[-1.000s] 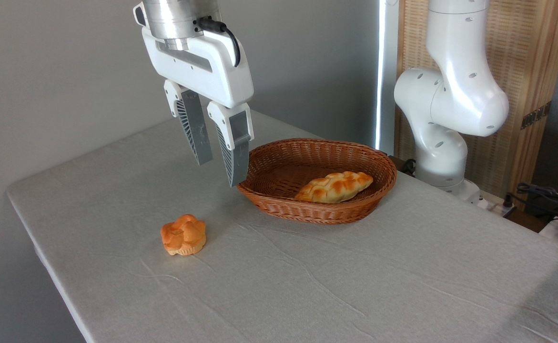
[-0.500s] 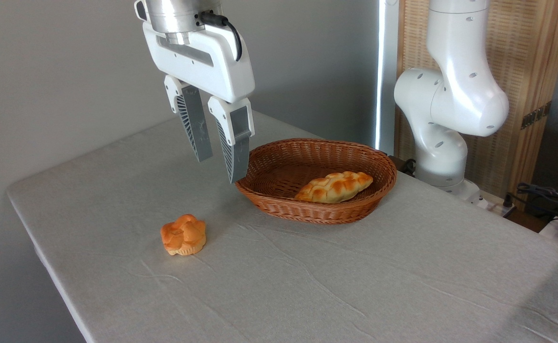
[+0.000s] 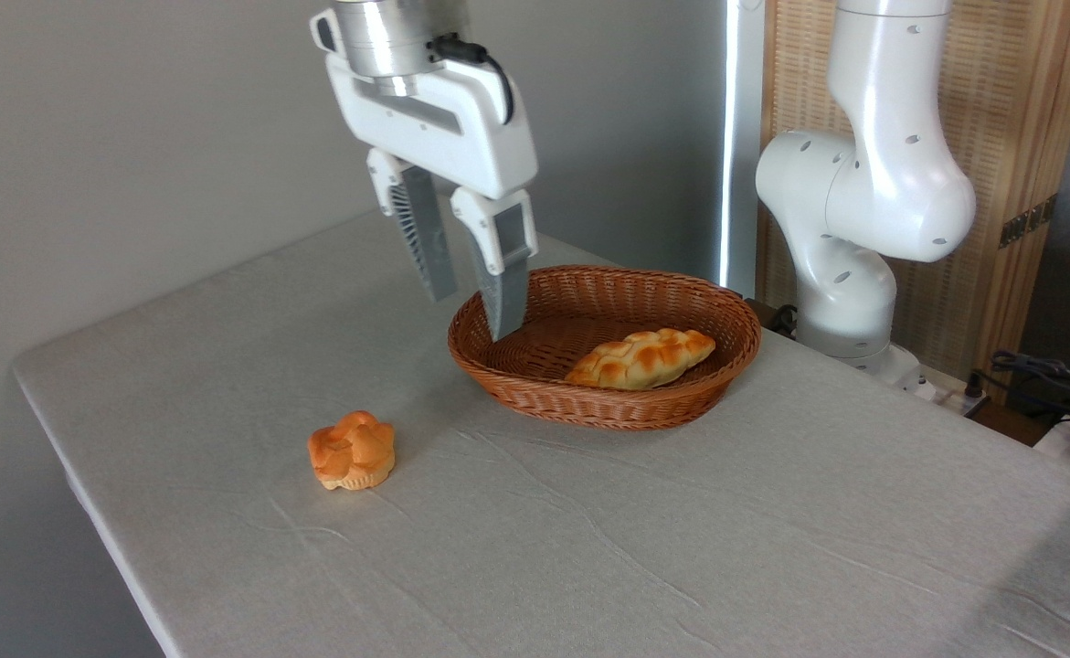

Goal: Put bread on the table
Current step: 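Lower the gripper into the basket over the braided bread loaf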

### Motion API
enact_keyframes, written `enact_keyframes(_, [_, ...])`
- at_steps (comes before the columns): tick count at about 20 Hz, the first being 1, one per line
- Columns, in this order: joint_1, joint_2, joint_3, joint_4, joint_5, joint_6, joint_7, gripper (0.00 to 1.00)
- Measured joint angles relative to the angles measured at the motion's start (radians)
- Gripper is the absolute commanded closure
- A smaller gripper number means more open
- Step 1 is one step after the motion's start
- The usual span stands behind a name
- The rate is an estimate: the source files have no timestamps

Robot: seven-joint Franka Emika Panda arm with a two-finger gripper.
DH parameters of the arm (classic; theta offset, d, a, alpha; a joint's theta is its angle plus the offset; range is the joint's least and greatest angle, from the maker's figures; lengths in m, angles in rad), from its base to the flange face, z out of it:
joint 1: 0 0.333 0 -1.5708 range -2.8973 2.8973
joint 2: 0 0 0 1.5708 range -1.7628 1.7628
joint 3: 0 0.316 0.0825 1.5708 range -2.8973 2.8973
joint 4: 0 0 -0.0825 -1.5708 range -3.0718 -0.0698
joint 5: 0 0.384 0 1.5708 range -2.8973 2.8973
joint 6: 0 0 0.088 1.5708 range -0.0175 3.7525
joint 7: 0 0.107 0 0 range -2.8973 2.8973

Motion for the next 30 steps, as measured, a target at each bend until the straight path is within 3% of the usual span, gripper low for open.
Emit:
enact_keyframes(3, [-0.025, -0.087, 0.000, -0.116, 0.000, 0.010, 0.002, 0.00])
enact_keyframes(8, [-0.138, -0.220, -0.001, -0.336, -0.001, 0.066, 0.002, 0.00])
enact_keyframes(11, [-0.173, -0.287, -0.002, -0.428, -0.001, 0.066, 0.002, 0.00])
enact_keyframes(16, [-0.180, -0.376, -0.019, -0.588, 0.004, 0.067, 0.016, 0.00])
enact_keyframes(20, [-0.180, -0.376, -0.023, -0.644, 0.053, 0.071, 0.040, 0.00])
enact_keyframes(30, [-0.182, -0.367, -0.024, -0.718, 0.057, 0.108, 0.042, 0.00])
